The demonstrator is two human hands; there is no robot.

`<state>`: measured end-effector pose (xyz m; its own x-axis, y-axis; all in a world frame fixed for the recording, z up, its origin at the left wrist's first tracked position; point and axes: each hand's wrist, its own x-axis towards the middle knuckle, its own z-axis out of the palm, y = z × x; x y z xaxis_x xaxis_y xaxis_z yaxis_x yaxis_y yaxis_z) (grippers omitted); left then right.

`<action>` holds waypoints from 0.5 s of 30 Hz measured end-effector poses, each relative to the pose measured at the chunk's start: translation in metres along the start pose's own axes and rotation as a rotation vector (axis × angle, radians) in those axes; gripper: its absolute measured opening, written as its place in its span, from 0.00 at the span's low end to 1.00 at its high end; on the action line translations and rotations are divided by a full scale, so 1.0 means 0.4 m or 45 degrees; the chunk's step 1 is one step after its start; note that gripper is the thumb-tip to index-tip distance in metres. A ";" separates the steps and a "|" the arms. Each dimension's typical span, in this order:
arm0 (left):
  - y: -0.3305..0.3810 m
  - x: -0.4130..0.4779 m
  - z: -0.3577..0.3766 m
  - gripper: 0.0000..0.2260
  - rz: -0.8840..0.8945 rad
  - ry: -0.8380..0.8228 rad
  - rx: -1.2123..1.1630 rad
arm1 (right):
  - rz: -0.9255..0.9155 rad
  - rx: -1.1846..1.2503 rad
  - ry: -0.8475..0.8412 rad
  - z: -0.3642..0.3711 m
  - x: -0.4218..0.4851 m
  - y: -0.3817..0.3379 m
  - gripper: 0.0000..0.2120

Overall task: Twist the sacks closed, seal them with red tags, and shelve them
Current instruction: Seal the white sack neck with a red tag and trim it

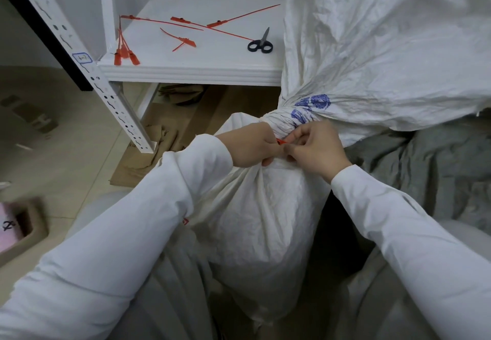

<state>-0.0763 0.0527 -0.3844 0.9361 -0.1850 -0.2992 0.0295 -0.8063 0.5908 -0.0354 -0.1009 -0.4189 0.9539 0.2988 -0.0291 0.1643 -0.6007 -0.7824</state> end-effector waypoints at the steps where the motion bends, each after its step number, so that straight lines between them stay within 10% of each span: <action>1: 0.002 -0.001 0.000 0.23 0.014 0.005 -0.027 | 0.013 0.003 0.007 -0.004 0.003 0.000 0.09; 15: -0.008 -0.002 -0.033 0.20 -0.336 -0.251 -0.169 | -0.182 -0.078 0.012 0.032 -0.020 -0.008 0.12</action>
<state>-0.0724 0.0627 -0.3763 0.8051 -0.0953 -0.5855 0.3186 -0.7631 0.5623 -0.0467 -0.0919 -0.4239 0.9219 0.3777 0.0858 0.3132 -0.5967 -0.7388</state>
